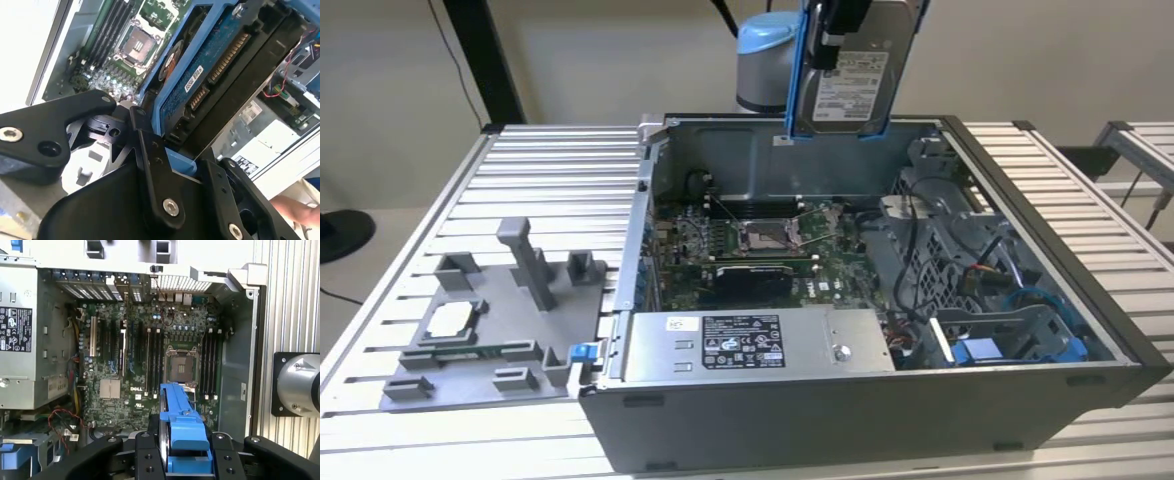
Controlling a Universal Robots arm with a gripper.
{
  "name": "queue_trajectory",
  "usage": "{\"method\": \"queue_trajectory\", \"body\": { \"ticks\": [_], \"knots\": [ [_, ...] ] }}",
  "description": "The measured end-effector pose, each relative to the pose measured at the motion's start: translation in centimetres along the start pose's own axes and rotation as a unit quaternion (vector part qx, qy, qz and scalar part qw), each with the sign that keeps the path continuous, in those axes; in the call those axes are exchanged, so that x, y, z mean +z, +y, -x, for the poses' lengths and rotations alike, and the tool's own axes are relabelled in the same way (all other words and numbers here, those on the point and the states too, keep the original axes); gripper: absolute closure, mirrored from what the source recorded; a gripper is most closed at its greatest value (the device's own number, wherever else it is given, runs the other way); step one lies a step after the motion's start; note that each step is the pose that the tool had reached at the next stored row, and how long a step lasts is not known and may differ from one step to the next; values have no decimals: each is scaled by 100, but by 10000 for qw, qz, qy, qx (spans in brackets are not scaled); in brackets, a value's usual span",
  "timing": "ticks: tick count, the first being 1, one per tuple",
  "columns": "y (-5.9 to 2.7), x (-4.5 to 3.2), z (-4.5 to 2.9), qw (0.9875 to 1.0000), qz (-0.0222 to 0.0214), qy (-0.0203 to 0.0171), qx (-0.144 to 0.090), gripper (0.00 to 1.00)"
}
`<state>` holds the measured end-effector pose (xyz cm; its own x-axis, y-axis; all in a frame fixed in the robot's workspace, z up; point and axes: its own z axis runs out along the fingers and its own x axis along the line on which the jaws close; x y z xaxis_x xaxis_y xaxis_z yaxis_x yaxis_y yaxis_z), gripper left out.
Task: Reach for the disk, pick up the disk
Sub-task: 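Pick up the disk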
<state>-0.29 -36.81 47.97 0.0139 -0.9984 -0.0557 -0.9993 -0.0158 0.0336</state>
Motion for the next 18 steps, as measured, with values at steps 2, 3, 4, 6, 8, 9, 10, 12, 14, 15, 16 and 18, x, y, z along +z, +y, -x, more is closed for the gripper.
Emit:
{"method": "queue_trajectory", "body": {
  "ticks": [2, 3, 4, 6, 8, 9, 10, 12, 14, 15, 16, 18],
  "knots": [
    [-35, -1, 0, 10000, 0, 0, 1, 100],
    [-54, -3, 0, 10000, 0, 1, 1, 100],
    [-71, -3, 0, 10000, 1, 1, 1, 100],
    [-108, -4, -1, 10000, 0, 0, 0, 100],
    [-143, -5, -2, 10000, 0, 1, 1, 100],
    [-161, -6, -2, 10000, 0, 1, 1, 100],
    [-177, -7, -2, 10000, 1, 1, 1, 100],
    [-212, -8, -3, 10000, 1, 1, 0, 100],
    [-245, -9, -3, 10000, 1, 1, 0, 100],
    [-262, -10, -4, 10000, 1, 1, 1, 100],
    [-279, -10, -4, 10000, 1, 1, 1, 100],
    [-312, -11, -4, 10000, 1, 1, 0, 100]
  ]
}}
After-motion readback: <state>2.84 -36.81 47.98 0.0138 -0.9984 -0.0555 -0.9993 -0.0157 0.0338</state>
